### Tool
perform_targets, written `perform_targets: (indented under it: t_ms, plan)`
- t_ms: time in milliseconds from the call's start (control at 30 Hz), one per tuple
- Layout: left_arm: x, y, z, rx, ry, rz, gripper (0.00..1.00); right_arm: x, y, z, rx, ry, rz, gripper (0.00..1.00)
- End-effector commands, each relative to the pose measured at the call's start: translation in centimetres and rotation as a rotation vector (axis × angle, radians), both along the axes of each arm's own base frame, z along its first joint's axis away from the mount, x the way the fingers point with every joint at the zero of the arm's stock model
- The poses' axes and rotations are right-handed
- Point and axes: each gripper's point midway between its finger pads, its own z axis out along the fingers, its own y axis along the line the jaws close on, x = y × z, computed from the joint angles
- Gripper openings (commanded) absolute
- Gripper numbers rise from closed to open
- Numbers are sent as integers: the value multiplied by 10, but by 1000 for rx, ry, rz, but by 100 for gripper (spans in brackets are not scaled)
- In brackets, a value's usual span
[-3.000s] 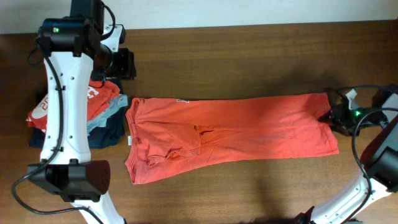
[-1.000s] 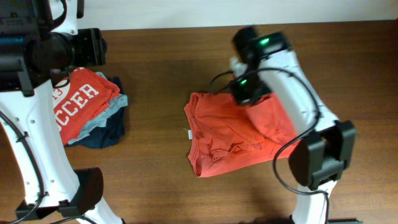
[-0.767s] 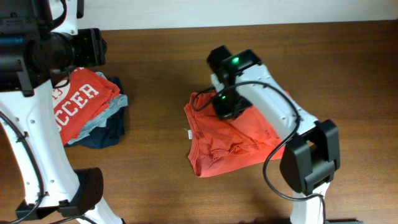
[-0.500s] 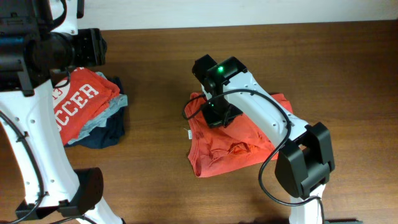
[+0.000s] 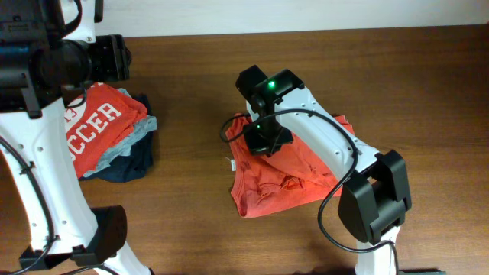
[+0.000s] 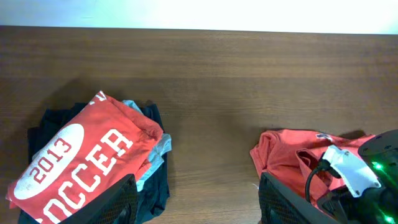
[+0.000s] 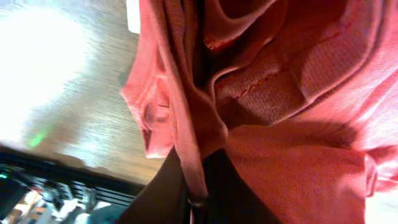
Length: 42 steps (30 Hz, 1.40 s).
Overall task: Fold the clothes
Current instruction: 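Lift the shirt's right end with the right gripper and fold it leftward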
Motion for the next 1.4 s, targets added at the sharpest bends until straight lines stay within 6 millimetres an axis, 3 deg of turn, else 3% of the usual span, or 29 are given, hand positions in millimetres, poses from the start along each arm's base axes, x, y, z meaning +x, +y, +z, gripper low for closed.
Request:
perform_targets:
  t_ms: [0,67,333,400,500,667,767,867,933,1067,1167,1367]
  plan:
    - [-6,0,11,7,-36,-10,62,-7,14,5,43,16,-22,29]
    - [-6,0,11,7,-36,-11,62,-11,19,6,60,30,-15,37]
    - [-6,0,11,7,-37,-10,62,-29,57,24,296,99,107,36]
    - [-6,0,11,7,-36,-10,62,-27,54,28,297,81,105,36]
    - [-6,0,11,7,-36,-10,62,-11,29,32,229,20,68,36]
    - [-6,0,11,7,-36,-11,64,12,-52,29,20,-12,-70,36]
    - [-6,0,11,7,-36,-11,65,12,-98,25,-65,40,-154,37]
    - [-6,0,11,7,-36,-11,65,3,-119,14,-86,102,-184,37]
    - [-6,0,11,7,-36,-11,66,-6,-124,-4,-100,140,-193,37]
    - [-6,0,11,7,-35,-11,66,-28,-123,-46,-97,207,-186,36]
    - [-5,0,10,7,-34,-11,67,-57,-100,-69,-3,292,-144,36]
    - [1,0,7,6,-31,-12,67,-91,-48,-80,144,351,-5,32]
